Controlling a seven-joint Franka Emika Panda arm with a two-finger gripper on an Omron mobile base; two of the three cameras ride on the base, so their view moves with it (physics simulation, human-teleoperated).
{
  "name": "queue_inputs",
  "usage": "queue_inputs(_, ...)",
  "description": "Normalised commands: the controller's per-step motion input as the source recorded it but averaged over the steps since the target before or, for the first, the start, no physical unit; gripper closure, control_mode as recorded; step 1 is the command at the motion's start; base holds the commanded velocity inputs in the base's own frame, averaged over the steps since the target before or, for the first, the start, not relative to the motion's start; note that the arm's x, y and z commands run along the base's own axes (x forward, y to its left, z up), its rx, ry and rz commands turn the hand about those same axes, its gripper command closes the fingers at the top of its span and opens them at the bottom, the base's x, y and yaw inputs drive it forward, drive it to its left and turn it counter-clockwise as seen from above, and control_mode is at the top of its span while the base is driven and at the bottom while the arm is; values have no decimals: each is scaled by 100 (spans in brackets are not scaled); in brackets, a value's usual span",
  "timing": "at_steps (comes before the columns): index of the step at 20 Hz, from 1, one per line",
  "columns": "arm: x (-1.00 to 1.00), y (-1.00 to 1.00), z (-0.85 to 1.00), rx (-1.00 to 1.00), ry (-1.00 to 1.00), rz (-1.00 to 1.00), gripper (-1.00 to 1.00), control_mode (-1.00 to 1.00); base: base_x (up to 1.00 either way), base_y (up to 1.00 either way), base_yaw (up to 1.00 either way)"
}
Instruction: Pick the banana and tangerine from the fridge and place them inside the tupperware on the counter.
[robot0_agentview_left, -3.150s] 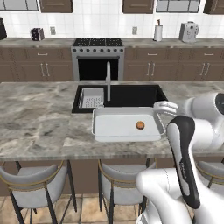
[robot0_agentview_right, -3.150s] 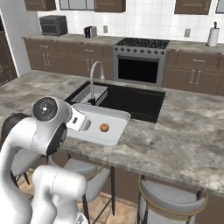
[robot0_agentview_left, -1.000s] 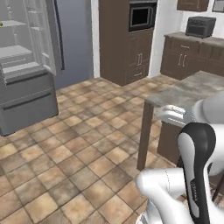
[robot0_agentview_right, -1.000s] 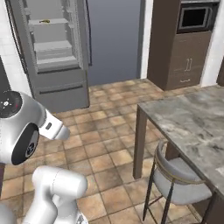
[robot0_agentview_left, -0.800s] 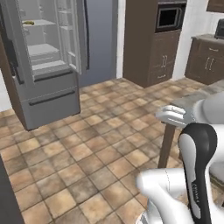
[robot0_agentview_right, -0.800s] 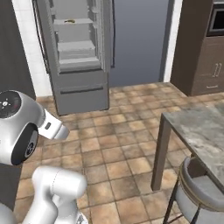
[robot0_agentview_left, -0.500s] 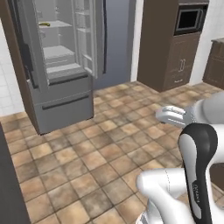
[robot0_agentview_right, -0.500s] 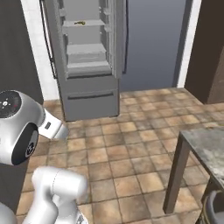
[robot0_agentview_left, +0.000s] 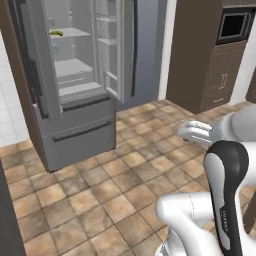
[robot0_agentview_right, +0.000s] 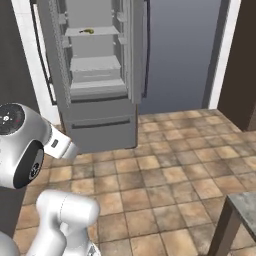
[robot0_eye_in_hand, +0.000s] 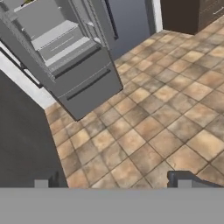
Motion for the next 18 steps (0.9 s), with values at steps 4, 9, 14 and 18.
queue_inputs(4,0,0,0,0,0,0,-100,100,100,0,0)
queue_inputs(9,0,0,0,0,0,0,-100,100,100,0,0)
queue_inputs(14,0,0,0,0,0,0,-100,100,100,0,0)
queue_inputs(18,0,0,0,0,0,0,-100,100,100,-2,8)
